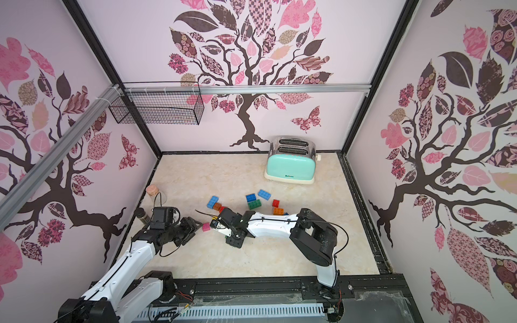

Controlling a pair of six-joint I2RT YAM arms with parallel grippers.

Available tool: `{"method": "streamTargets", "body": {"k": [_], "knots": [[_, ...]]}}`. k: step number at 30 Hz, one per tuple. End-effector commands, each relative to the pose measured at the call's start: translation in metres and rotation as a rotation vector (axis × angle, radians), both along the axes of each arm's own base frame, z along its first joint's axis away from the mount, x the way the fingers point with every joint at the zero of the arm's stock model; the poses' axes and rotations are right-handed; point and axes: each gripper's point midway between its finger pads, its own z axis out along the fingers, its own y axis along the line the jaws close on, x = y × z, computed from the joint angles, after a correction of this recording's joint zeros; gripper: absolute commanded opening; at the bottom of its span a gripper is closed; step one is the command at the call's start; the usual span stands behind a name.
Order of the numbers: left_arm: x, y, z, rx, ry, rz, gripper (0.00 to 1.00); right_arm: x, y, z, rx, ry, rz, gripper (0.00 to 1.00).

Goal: Assemble a heart with lego
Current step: Assemble the lego brick with the lego brick.

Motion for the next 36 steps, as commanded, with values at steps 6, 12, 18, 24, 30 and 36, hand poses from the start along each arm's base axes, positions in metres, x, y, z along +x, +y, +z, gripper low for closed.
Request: {"method": "streamTargets", "body": {"k": [6,12,18,24,30,36], "knots": [[-0.002,0.002,-0.003,0.003,0.01,0.011,0.59,-0.036,-0.024,-0.034,-0.085,0.275,0.056,0.3],[-0.002,0.0,-0.003,-0.007,0.009,0.005,0.59,-0.028,-0.033,-0.046,-0.144,0.238,0.032,0.3],[-0.001,-0.001,-0.002,-0.012,0.012,-0.004,0.58,-0.011,-0.04,-0.063,-0.235,0.134,-0.026,0.28],[0.0,-0.002,-0.002,-0.017,0.008,-0.005,0.59,-0.018,-0.035,-0.057,-0.191,0.15,0.016,0.29],[0.002,-0.004,0.002,-0.023,0.001,-0.019,0.59,-0.032,-0.021,-0.022,-0.074,0.187,0.126,0.29],[0.004,-0.005,0.006,-0.025,-0.002,-0.027,0.59,-0.027,-0.018,0.0,-0.032,0.134,0.129,0.29]]}}
